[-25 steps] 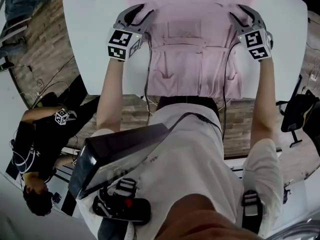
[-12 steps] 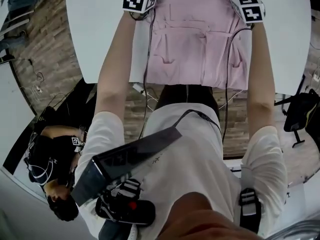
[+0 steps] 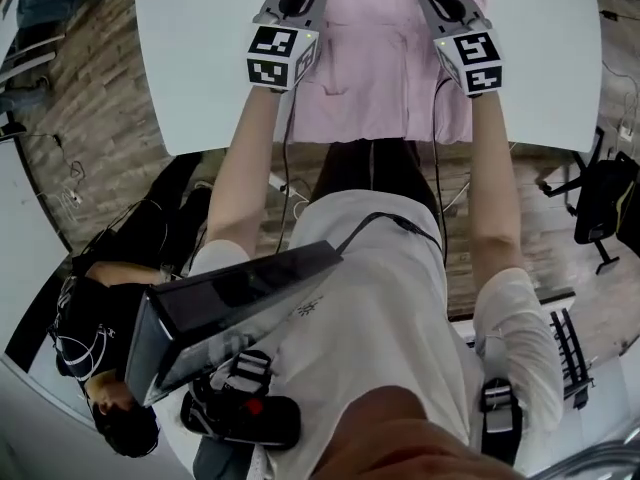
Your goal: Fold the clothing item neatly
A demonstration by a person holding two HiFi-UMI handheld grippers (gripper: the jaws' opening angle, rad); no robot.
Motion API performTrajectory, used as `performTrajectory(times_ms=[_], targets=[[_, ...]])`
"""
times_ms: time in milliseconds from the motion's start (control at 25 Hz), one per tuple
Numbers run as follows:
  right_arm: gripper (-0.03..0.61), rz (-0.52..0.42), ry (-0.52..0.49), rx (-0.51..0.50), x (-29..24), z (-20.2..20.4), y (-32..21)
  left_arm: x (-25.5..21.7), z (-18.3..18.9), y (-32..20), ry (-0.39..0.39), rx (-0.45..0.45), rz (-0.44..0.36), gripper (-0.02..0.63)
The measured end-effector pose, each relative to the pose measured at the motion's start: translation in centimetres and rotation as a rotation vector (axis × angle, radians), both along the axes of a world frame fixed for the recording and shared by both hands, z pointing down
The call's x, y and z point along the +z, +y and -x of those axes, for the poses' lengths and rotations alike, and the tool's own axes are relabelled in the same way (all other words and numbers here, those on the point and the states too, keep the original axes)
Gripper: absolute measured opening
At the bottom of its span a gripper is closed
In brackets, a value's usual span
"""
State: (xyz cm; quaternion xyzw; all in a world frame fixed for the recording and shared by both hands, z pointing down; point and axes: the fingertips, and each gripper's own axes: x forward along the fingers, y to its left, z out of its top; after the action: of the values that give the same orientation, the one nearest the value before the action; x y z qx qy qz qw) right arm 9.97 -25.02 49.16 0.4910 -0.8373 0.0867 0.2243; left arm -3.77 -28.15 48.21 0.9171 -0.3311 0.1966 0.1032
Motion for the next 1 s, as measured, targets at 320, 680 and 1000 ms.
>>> performTrajectory(times_ms=[320,680,1000], targets=[[0.003,0.008,-0.052,-0.037,-0.1,0.7,9.0,-0.9,-1.3,8.9,0.074,-0.033,0.016,0.003],[0.003,-0.034,-0.051,-0.100,-1.0,0.8,17.7,-0.7,-1.1,18.5,0.104,-0.129,0.005,0.002],[0.003,-0.063,-0.058,-0.098,-0.8,-0.1,24.6,0.9,2.5,25.5,0.016,-0.281,-0.014,0.002]])
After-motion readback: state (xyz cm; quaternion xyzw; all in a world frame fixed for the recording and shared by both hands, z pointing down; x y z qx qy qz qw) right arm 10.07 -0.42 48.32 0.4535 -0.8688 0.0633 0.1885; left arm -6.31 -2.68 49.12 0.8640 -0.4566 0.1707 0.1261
